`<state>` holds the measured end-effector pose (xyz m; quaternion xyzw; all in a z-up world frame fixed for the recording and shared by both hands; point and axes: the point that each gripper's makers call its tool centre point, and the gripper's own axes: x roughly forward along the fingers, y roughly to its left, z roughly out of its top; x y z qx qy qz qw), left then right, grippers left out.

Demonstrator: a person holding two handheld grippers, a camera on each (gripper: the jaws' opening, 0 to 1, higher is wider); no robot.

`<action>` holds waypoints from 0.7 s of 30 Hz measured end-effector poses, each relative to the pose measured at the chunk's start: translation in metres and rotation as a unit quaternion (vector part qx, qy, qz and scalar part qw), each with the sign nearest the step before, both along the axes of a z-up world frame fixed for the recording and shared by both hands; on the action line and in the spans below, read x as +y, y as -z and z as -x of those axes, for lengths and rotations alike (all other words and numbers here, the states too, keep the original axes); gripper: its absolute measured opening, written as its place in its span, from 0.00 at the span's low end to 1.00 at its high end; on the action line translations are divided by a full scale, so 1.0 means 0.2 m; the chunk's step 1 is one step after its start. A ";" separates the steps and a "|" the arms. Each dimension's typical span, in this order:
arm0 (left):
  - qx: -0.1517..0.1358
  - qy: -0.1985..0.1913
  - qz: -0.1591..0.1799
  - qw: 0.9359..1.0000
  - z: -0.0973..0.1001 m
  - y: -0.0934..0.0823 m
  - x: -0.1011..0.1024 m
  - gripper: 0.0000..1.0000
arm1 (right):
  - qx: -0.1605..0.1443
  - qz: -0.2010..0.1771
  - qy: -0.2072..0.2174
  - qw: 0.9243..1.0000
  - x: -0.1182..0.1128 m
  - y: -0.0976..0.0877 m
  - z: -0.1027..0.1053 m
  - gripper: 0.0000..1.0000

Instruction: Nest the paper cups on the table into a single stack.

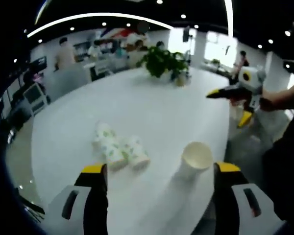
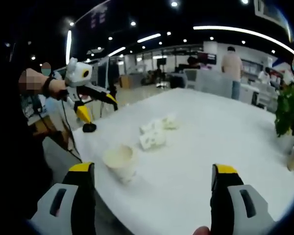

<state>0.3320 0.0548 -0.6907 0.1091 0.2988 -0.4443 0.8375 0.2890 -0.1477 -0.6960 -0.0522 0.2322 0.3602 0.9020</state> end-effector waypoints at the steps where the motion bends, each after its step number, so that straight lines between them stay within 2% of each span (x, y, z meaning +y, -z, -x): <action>1: 0.000 -0.001 0.001 1.000 0.00 0.00 0.00 0.90 | 0.001 0.001 -0.001 1.000 0.00 0.00 0.00 0.97; 3: -0.012 -0.001 -0.011 1.000 0.00 0.01 0.01 0.94 | 0.004 0.008 -0.008 1.000 0.01 0.02 -0.01 0.97; 4: -0.015 -0.002 -0.014 1.000 0.00 0.01 0.02 0.99 | 0.004 0.009 -0.010 1.000 0.01 0.02 -0.01 0.97; 5: -0.024 -0.005 -0.017 1.000 -0.01 0.01 0.03 0.99 | 0.005 0.013 -0.015 1.000 0.01 0.02 -0.01 0.97; 9: -0.020 -0.006 -0.001 1.000 -0.01 0.00 0.02 0.99 | 0.005 0.019 -0.022 1.000 0.02 0.02 -0.03 0.97; 15: -0.028 -0.008 0.001 1.000 -0.03 0.00 0.02 0.99 | 0.010 0.013 -0.028 0.999 0.03 0.01 -0.09 0.97; 21: -0.033 -0.024 0.016 0.999 -0.07 -0.02 0.05 0.99 | 0.022 0.014 -0.049 0.998 0.04 0.01 -0.23 0.97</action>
